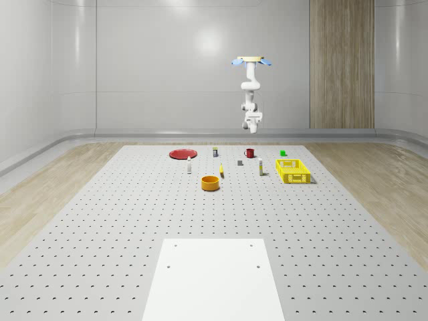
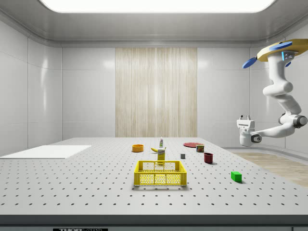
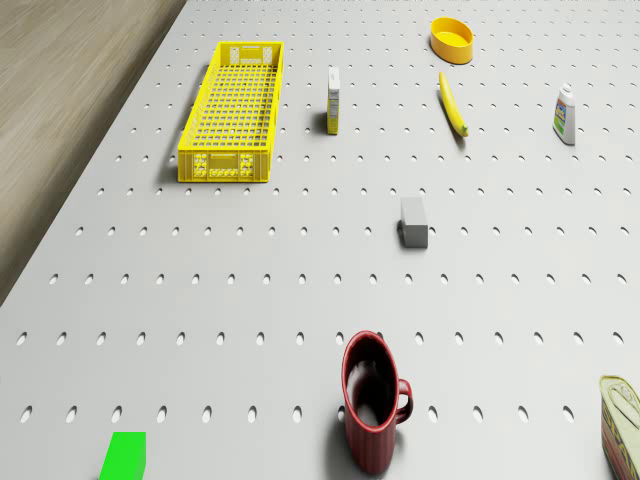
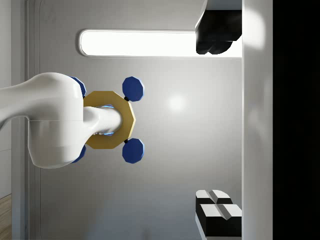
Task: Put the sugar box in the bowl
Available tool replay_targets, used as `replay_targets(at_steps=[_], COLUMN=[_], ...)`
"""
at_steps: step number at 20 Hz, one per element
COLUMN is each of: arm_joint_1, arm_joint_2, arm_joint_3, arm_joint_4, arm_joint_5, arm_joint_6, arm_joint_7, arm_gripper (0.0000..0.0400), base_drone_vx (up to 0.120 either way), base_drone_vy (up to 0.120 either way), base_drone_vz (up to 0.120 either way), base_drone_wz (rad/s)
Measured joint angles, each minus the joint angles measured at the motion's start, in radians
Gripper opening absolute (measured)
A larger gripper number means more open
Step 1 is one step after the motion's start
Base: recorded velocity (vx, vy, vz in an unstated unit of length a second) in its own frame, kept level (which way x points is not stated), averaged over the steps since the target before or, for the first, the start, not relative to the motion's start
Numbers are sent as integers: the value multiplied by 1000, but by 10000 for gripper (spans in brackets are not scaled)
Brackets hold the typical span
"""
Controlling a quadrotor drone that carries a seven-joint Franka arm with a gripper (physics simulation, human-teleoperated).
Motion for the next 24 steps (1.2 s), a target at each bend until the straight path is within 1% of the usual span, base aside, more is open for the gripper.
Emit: replay_targets(at_steps=[24], arm_joint_1=[-5], arm_joint_2=[-12], arm_joint_3=[13], arm_joint_4=[-11], arm_joint_5=[-16], arm_joint_6=[17], arm_joint_7=[1], arm_gripper=[400], base_drone_vx=[120], base_drone_vy=[0], base_drone_vz=[0], base_drone_wz=[0])
